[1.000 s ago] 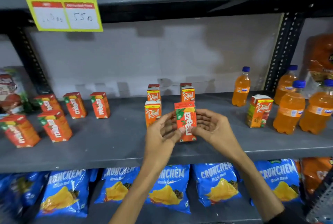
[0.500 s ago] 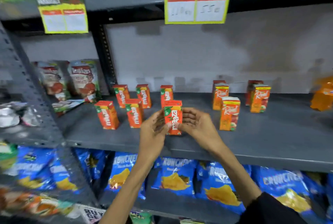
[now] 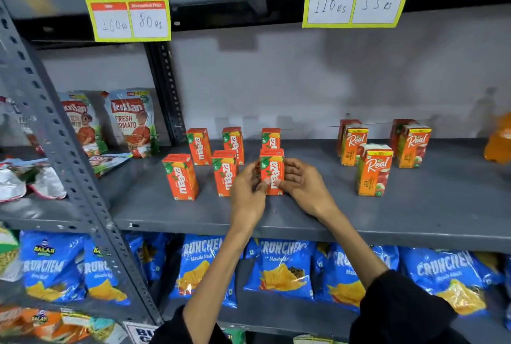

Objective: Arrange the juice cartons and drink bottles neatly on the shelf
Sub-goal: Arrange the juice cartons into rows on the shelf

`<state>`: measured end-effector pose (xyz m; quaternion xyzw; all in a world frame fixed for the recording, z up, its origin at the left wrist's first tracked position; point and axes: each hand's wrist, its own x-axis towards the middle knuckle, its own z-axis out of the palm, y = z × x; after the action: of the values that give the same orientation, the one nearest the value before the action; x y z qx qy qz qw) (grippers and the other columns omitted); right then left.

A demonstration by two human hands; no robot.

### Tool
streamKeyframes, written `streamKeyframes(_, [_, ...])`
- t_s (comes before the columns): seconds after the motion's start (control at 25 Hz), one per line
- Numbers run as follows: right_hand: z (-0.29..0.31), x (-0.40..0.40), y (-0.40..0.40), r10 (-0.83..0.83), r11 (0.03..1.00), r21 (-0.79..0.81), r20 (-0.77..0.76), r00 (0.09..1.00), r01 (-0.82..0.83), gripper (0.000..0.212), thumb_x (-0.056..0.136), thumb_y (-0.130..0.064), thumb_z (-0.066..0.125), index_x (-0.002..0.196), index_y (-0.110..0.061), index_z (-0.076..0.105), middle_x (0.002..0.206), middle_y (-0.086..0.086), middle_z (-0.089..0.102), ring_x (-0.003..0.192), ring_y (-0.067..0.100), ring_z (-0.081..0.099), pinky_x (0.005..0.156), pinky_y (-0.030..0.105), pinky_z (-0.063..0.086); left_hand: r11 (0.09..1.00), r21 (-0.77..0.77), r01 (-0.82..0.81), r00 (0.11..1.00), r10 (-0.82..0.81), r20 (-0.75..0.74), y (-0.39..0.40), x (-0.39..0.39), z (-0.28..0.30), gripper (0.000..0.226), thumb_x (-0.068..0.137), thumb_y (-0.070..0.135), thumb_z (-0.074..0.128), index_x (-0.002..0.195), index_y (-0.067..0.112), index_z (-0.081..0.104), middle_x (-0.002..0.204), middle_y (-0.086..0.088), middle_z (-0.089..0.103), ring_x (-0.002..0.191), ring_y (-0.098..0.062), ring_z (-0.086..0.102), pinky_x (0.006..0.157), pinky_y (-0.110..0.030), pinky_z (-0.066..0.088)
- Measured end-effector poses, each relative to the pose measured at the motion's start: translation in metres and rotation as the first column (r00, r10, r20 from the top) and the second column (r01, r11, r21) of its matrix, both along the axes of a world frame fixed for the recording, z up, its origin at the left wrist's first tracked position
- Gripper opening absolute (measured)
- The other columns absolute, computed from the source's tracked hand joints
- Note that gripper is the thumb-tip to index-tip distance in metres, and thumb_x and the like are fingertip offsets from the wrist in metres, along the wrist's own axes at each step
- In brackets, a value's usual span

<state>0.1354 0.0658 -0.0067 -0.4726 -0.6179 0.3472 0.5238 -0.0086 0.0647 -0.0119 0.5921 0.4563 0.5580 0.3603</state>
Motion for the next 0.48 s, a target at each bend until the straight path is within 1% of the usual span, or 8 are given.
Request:
streamKeyframes(0.08, [0.0,0.0,0.0,-0.016,1.0,-0.001,0.022,1.0,0.016,0.052,0.084,-0.003,0.074,0.132,-0.006,0.054,0.119,0.01,0.069,0.103,0.014,0.069,0.091,0.025,0.057,1.0,-0.009,-0.006,1.0,0.006,0.004,-0.001,0.003,0.003,0.05,0.092,-0.006,0.066,0.14,0.007,0.057,0.126,-0.004,0.07,0.115,-0.013,0.067,0.099,-0.022,0.055])
streamKeyframes(0.2, [0.001,0.006,-0.007,-0.01,1.0,-0.026,0.016,1.0,0.01,0.059,0.084,-0.008,0.075,0.137,-0.007,0.05,0.122,0.011,0.069,0.108,0.017,0.069,0.091,0.024,0.056,0.999,-0.032,-0.005,1.0,0.006,0.025,-0.009,0.005,0.006,0.053,0.091,-0.009,0.066,0.141,0.004,0.055,0.129,-0.002,0.067,0.126,-0.023,0.065,0.102,-0.027,0.052])
streamKeyframes(0.28, [0.0,0.016,-0.022,-0.053,0.999,0.001,0.061,0.997,0.053,0.058,0.085,-0.015,0.075,0.138,-0.011,0.05,0.123,0.005,0.068,0.109,0.011,0.068,0.092,0.02,0.054,0.994,-0.014,-0.105,0.993,0.105,0.057,-0.026,0.008,0.003,0.056,0.089,-0.004,0.071,0.142,0.006,0.055,0.138,-0.008,0.064,0.126,-0.023,0.063,0.103,-0.03,0.053])
streamKeyframes(0.32, [0.0,0.027,-0.032,-0.109,0.993,0.056,0.129,0.986,0.103,0.052,0.087,-0.019,0.073,0.136,-0.015,0.054,0.122,0.0,0.068,0.109,0.007,0.067,0.092,0.017,0.054,0.981,0.025,-0.191,0.979,0.189,0.077,-0.038,0.014,0.001,0.054,0.087,-0.002,0.075,0.136,0.008,0.058,0.136,-0.007,0.062,0.12,-0.021,0.064,0.101,-0.033,0.055])
streamKeyframes(0.36, [-0.001,0.038,-0.044,-0.176,0.979,0.14,0.205,0.963,0.15,0.043,0.089,-0.023,0.07,0.131,-0.018,0.06,0.12,-0.006,0.069,0.108,0.002,0.066,0.091,0.015,0.054,0.956,0.083,-0.282,0.957,0.274,0.099,-0.051,0.022,-0.001,0.049,0.084,-0.001,0.078,0.128,0.011,0.061,0.129,-0.002,0.06,0.112,-0.017,0.064,0.095,-0.032,0.057])
streamKeyframes(0.4, [-0.001,0.051,-0.057,-0.236,0.957,0.231,0.255,0.938,0.178,0.032,0.091,-0.024,0.068,0.123,-0.021,0.066,0.115,-0.011,0.071,0.105,-0.003,0.067,0.09,0.012,0.053,0.924,0.146,-0.353,0.933,0.338,0.121,-0.064,0.034,0.0,0.043,0.081,0.001,0.08,0.118,0.013,0.063,0.12,0.003,0.057,0.103,-0.012,0.063,0.089,-0.027,0.058])
streamKeyframes(0.44, [0.0,0.066,-0.071,-0.285,0.931,0.306,0.268,0.92,0.199,0.023,0.092,-0.022,0.066,0.115,-0.023,0.071,0.108,-0.016,0.072,0.101,-0.006,0.067,0.088,0.01,0.052,0.901,0.202,-0.384,0.922,0.361,0.141,-0.075,0.049,0.002,0.037,0.08,0.003,0.082,0.11,0.015,0.063,0.112,0.005,0.056,0.094,-0.008,0.062,0.082,-0.022,0.056])
streamKeyframes(0.48, [0.002,0.081,-0.083,-0.33,0.903,0.364,0.25,0.91,0.228,0.018,0.092,-0.02,0.066,0.108,-0.023,0.074,0.101,-0.019,0.072,0.097,-0.007,0.068,0.085,0.008,0.051,0.9,0.238,-0.365,0.929,0.336,0.156,-0.084,0.065,0.004,0.032,0.081,0.004,0.082,0.103,0.017,0.062,0.106,0.003,0.057,0.086,-0.008,0.062,0.076,-0.018,0.055])
